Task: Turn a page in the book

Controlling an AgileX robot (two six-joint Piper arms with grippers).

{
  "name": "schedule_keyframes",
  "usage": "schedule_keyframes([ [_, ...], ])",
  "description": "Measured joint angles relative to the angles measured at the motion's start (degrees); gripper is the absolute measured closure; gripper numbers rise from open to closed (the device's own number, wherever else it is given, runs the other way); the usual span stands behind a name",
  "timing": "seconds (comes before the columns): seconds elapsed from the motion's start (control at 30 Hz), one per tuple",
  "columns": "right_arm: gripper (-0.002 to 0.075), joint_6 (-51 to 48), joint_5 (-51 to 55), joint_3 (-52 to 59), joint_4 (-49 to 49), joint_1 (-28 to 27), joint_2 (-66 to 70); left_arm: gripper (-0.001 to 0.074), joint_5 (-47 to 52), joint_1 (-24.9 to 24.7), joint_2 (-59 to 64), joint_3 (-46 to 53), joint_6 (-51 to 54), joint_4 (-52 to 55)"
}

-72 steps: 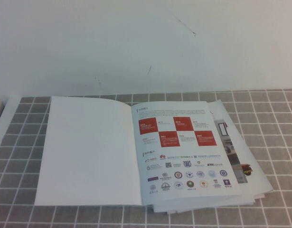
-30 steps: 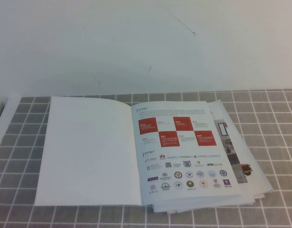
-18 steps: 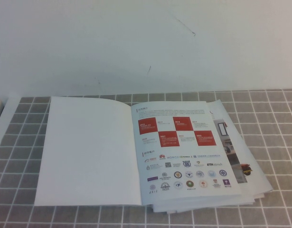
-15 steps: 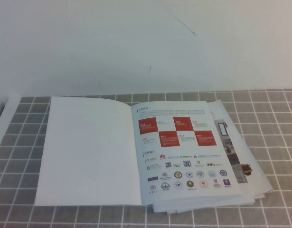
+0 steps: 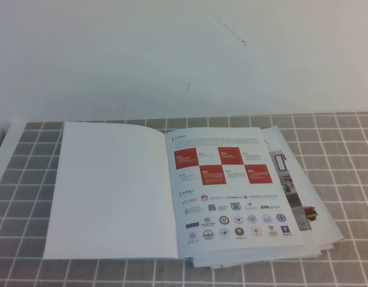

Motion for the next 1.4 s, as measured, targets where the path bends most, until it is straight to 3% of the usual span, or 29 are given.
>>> schedule_keyframes([
  [0.1,0.0727,-2.4,0.6,3.3,2.1,-1.5,-0.8,0.0738,0.0,0.0,0.0,0.0,0.0,0.0],
  [0.33,0.0727,-3.4,12.5,3.5,3.5,-1.9,-0.9,0.0738,0.0,0.0,0.0,0.0,0.0,0.0],
  [0.73,0.0727,-3.4,13.4,3.4,6.3,2.0,-0.9,0.0738,0.0,0.0,0.0,0.0,0.0,0.0],
  [1.4,0.0727,-3.4,13.4,3.3,6.5,2.1,-0.9,0.0738,0.0,0.0,0.0,0.0,0.0,0.0],
])
